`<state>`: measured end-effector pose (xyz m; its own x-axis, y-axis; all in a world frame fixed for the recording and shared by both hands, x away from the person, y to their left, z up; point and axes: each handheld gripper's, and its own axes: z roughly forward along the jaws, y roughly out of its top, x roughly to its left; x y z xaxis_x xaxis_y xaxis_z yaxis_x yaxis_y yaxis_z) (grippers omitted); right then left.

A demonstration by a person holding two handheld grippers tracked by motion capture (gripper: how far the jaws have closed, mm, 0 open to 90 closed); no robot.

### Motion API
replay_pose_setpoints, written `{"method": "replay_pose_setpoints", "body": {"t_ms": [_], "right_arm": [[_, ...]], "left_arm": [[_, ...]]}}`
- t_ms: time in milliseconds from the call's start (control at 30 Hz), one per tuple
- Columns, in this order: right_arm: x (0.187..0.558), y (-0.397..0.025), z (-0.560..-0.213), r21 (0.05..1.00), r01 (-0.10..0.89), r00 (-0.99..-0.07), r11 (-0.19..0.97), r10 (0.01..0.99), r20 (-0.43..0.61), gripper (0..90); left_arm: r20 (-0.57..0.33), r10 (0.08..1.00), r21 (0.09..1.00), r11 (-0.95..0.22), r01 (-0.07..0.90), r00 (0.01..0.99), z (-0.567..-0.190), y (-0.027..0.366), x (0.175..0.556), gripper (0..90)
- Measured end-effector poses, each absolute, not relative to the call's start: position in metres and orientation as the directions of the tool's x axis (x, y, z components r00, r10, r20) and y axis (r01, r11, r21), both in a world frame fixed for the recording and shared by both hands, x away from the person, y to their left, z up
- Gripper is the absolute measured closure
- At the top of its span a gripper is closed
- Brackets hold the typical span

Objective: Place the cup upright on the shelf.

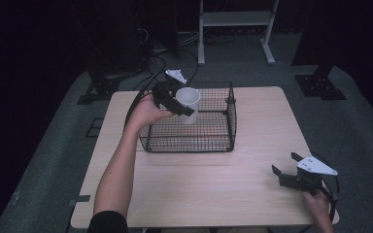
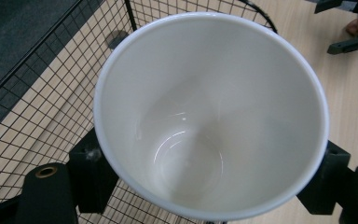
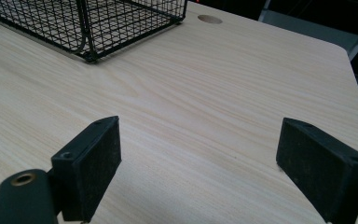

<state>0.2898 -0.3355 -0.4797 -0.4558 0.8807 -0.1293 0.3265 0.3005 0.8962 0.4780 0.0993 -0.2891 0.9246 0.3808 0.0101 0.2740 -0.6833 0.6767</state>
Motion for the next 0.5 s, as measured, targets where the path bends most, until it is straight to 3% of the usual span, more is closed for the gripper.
{"method": "replay_pose_setpoints", "body": {"t_ms": [500], "right_arm": [[0.290, -0.336, -0.480, 0.896, 0.327, -0.457, 0.301, 0.880, -0.129, 13.1]], "left_arm": [[-0.013, 0.405, 0.655, -0.687, 0.314, 0.914, -0.311, 0.092, 0.502, 21.4]]}}
